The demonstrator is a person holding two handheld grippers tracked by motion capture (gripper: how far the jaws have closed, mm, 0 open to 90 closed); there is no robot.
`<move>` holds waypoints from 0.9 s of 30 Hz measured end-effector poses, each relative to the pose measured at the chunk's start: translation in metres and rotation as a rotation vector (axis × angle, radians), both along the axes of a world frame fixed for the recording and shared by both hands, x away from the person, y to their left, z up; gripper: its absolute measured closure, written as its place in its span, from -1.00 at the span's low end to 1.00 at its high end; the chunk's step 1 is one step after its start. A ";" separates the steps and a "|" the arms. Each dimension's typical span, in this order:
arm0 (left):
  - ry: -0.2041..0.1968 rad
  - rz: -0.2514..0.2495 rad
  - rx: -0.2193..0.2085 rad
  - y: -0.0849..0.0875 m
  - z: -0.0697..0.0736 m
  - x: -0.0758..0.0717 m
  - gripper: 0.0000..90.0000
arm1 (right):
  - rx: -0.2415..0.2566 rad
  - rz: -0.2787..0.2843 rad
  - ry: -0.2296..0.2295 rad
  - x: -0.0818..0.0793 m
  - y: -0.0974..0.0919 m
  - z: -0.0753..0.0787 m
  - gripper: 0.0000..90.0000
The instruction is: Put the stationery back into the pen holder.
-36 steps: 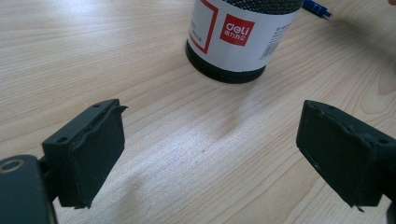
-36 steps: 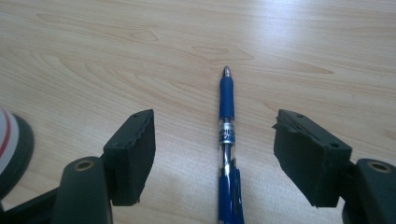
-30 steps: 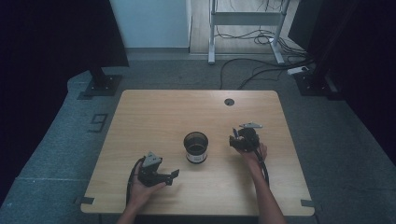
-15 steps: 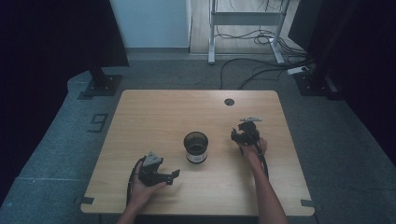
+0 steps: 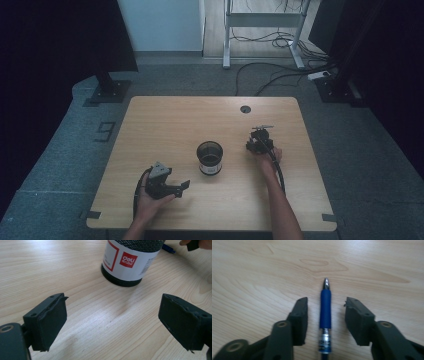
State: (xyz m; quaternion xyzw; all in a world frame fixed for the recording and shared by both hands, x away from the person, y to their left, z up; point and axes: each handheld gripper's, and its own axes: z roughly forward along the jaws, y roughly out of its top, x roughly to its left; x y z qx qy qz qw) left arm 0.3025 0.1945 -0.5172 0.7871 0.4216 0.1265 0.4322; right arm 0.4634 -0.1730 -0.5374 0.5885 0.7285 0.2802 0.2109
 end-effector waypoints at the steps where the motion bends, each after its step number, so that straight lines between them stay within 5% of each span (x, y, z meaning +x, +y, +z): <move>1: -0.002 0.000 0.009 0.001 0.001 0.000 -0.82 | 0.004 -0.008 -0.003 -0.001 0.000 0.000 0.26; 4: -0.025 -0.012 0.000 0.005 0.008 -0.003 -0.76 | -0.012 -0.013 0.003 0.000 0.003 0.001 0.60; 6: -0.024 0.035 -0.030 0.009 0.012 -0.003 -0.74 | -0.014 -0.036 -0.045 -0.006 0.012 -0.003 0.74; 7: -0.013 -0.011 -0.052 0.010 0.010 -0.001 -0.68 | -0.039 -0.036 -0.083 -0.009 0.016 -0.005 0.74; 9: 0.010 -0.012 0.004 0.008 0.004 0.004 -0.71 | -0.099 0.006 -0.109 -0.010 0.020 -0.006 0.75; 12: 0.040 0.004 -0.047 0.014 0.000 0.010 -0.69 | -0.032 -0.007 -0.064 -0.004 0.015 -0.003 0.75; 18: 0.026 0.021 -0.052 0.021 0.003 0.007 -0.69 | 0.107 -0.007 -0.063 -0.007 0.000 -0.006 0.76; 27: 0.024 0.016 -0.049 0.020 0.005 0.006 -0.68 | 0.108 0.027 -0.145 -0.018 0.001 0.013 0.76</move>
